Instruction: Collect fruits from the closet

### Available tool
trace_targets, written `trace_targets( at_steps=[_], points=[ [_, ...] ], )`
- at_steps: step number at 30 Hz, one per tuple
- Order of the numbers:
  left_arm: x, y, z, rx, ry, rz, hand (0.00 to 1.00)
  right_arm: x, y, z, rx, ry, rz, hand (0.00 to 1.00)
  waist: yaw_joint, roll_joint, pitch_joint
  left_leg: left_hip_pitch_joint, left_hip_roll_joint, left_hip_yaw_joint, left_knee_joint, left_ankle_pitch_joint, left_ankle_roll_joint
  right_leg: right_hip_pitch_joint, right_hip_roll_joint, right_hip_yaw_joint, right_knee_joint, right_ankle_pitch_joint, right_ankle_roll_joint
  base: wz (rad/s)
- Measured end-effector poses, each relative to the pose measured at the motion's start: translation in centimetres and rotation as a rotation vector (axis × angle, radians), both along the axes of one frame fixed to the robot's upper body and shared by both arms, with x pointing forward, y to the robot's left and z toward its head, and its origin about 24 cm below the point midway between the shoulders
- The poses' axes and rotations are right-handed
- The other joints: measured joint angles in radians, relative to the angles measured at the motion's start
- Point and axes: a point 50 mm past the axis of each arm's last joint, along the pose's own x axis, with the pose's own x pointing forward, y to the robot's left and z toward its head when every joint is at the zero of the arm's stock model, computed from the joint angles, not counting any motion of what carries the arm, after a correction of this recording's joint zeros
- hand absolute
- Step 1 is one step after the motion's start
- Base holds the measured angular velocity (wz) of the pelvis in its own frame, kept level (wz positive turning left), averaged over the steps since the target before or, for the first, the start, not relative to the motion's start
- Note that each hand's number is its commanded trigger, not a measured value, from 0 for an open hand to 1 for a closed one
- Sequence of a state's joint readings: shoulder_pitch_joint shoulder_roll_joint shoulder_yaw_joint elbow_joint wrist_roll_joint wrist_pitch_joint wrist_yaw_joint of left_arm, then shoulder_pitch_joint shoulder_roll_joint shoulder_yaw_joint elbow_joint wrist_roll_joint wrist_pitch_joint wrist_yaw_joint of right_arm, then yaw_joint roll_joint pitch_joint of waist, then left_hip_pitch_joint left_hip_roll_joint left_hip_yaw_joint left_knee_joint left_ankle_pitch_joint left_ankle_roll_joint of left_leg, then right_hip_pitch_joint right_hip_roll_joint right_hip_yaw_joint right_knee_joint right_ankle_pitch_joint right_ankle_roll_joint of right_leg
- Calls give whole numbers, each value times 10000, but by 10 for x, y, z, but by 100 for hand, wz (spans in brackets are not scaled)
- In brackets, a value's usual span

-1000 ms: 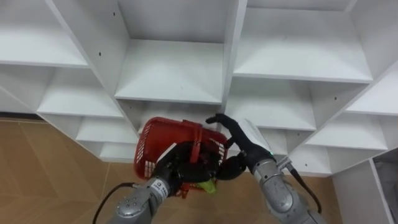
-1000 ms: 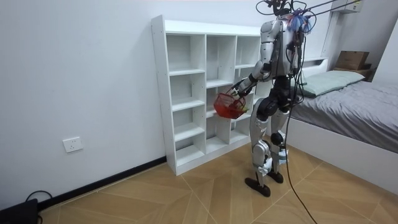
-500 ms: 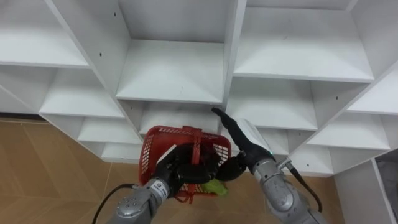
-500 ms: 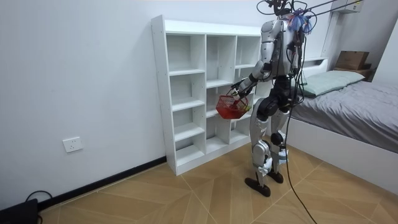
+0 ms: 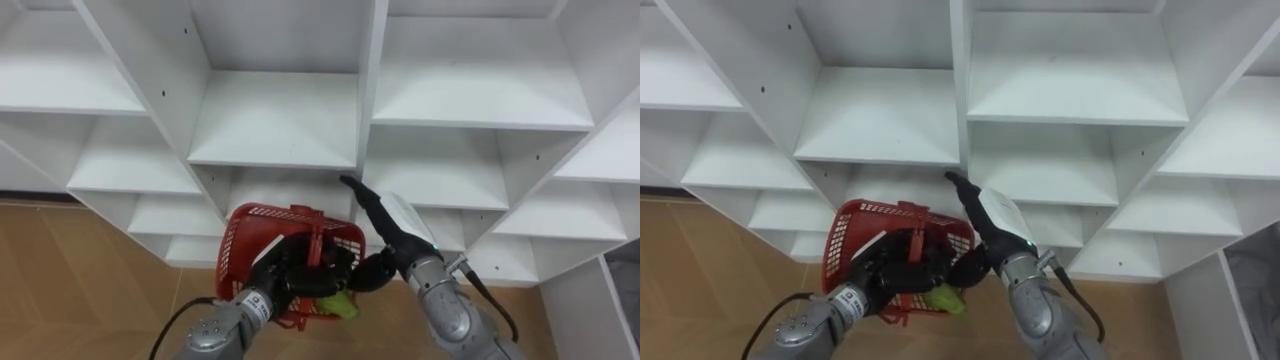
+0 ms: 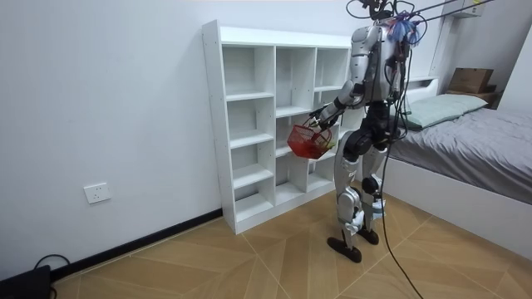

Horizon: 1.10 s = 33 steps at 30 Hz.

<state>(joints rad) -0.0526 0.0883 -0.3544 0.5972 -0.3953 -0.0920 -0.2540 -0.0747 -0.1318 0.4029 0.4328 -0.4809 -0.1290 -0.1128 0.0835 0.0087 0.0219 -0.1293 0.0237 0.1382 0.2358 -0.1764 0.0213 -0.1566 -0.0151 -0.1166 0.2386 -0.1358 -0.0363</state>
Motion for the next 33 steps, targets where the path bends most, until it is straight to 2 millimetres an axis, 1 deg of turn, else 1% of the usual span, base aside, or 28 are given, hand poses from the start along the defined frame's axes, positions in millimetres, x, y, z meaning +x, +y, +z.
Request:
trace_targets(
  at_steps=[3, 6, 7, 9, 12, 13, 15, 17, 21, 22, 23, 24, 26, 29, 33],
  points=[
    [-3, 4, -4, 519, 57, -74, 100, 0, -4, 0, -58, -22, -85, 0, -3, -47, 1, 26, 1, -37, 14, 1, 2, 39, -1, -2, 5, -1, 0, 0],
    [-8, 9, -8, 1002, 145, -110, 100, -2, -7, -2, 142, 143, -185, 0, 1, -131, -28, 44, 2, -38, 26, 1, 2, 73, 1, -16, -5, 0, 0, 0],
    [-10, 11, -10, 1232, 172, -116, 100, -3, -8, -3, 137, 205, -209, 0, 2, -166, -19, 110, 1, -41, 16, 1, 2, 135, 2, -14, -15, 0, 0, 0],
    [-14, 16, -13, 1631, 247, -76, 100, -6, -9, -5, 126, 304, -238, 0, -7, -214, -38, 251, -3, -45, -20, 1, 2, 294, 9, -15, -99, -2, 2, 2],
    [-24, 31, -21, 2077, 686, 226, 100, -12, -13, -10, 200, 480, -484, 0, -81, -289, -61, 581, -23, -80, -177, -1, -1, 681, 33, -73, -318, 3, 13, 3],
    [-29, 37, -24, 2378, 830, 345, 100, -15, -15, -12, 274, 592, -584, 0, -120, -330, -88, 648, -20, -86, -203, -2, -3, 746, 37, -86, -354, 11, 16, 4],
    [-36, 46, -29, 3015, 1015, 312, 100, -20, -19, -15, 305, 783, -725, 0, -213, -349, -101, 752, -14, -77, -290, -2, -3, 862, 34, -138, -416, 10, 17, 4],
    [-48, 57, -37, 3747, 1363, 440, 100, -30, -26, -23, 338, 1122, -1093, 0, -250, -342, -106, 896, -25, -80, -395, -3, -3, 1021, 37, -182, -543, 19, 34, 0],
    [-62, 73, -46, 4468, 1924, 870, 100, -50, -44, -34, 463, 1730, -1831, 0, -254, -315, -103, 1068, -43, -98, -503, -4, -4, 1179, 36, -209, -593, 5, 55, 2],
    [-69, 79, -49, 4608, 2199, 1125, 100, -58, -52, -37, 651, 1968, -2242, 0, -250, -308, -109, 1216, -46, -70, -573, -4, -4, 1320, 46, -170, -685, 4, 56, -6],
    [-75, 86, -53, 4769, 2494, 1392, 100, -64, -60, -40, 738, 2155, -2627, 0, -249, -278, -131, 1320, -41, -55, -667, -5, -5, 1383, 55, -147, -708, -3, 66, -7],
    [-78, 90, -54, 4821, 2607, 1552, 100, -67, -64, -41, 814, 2220, -2866, 0, -262, -269, -134, 1366, -40, -45, -706, -4, -6, 1408, 58, -124, -715, -7, 69, -8],
    [-90, 100, -58, 4993, 3029, 2063, 100, -77, -78, -46, 970, 2461, -3771, 0, -306, -242, -157, 1469, -43, -34, -731, -6, -7, 1488, 58, -44, -725, -18, 83, -6],
    [-98, 105, -60, 5173, 3301, 2387, 100, -88, -90, -57, 990, 3020, -4588, 0, -388, -253, -160, 1689, -55, -28, -811, -6, -7, 1674, 66, -2, -809, -22, 91, 0],
    [-105, 112, -62, 5335, 3578, 2823, 100, -100, -100, -67, 1232, 3625, -5460, 0, -423, -265, -175, 2040, -58, -12, -914, -30, -28, 1955, 94, 59, -885, -37, 110, -2]
  ],
)
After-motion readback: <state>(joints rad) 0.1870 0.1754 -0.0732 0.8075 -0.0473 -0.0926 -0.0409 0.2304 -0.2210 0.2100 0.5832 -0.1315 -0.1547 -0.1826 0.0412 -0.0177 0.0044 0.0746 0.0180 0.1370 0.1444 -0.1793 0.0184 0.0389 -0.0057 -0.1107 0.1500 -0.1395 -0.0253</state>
